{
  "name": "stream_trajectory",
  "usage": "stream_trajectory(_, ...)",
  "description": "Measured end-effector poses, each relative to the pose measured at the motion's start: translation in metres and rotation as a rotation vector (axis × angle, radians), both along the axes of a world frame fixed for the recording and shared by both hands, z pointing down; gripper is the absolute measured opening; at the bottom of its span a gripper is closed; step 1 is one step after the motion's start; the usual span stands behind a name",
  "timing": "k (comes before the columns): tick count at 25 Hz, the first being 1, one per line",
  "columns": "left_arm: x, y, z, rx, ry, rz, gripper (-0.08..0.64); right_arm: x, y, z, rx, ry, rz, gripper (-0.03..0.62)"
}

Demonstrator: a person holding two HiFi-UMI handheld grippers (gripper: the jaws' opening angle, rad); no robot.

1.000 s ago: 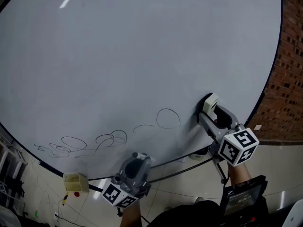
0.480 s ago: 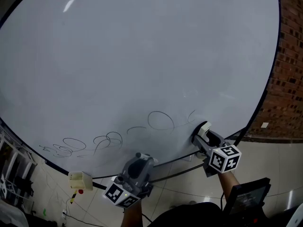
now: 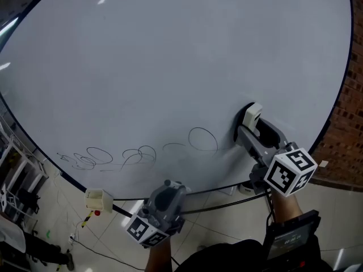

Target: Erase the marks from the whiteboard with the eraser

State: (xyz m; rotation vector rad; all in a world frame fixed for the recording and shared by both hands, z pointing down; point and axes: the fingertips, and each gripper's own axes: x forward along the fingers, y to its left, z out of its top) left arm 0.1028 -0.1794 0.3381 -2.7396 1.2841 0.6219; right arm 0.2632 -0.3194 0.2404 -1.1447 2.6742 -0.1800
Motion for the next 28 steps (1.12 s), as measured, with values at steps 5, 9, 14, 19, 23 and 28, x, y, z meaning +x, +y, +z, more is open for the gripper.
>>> stream_trajectory(5, -0.007, 0.004, 0.001, 0.004, 0.006, -0.045, 0.058, 0.005, 0.0, -0.022, 0.049, -0.003, -0.006, 0.239)
stream_trajectory(9, -0.002, 0.002, 0.0, -0.003, 0.011, -0.055, 0.058, -0.003, 0.001, 0.012, 0.013, 0.055, -0.03, 0.239)
stream_trajectory(14, 0.008, -0.004, 0.01, -0.038, -0.016, -0.069, 0.058, -0.008, 0.0, 0.113, -0.158, 0.129, -0.084, 0.239)
stream_trajectory(19, 0.018, -0.004, 0.012, -0.069, -0.047, -0.067, 0.058, -0.006, 0.001, 0.206, -0.331, 0.171, -0.099, 0.239)
stream_trajectory(23, 0.025, -0.006, 0.014, -0.076, -0.058, -0.053, 0.058, 0.003, 0.0, 0.244, -0.398, 0.173, -0.089, 0.239)
stream_trajectory(28, 0.019, -0.01, 0.013, -0.063, -0.056, -0.026, 0.058, 0.003, 0.0, 0.241, -0.434, 0.125, -0.074, 0.239)
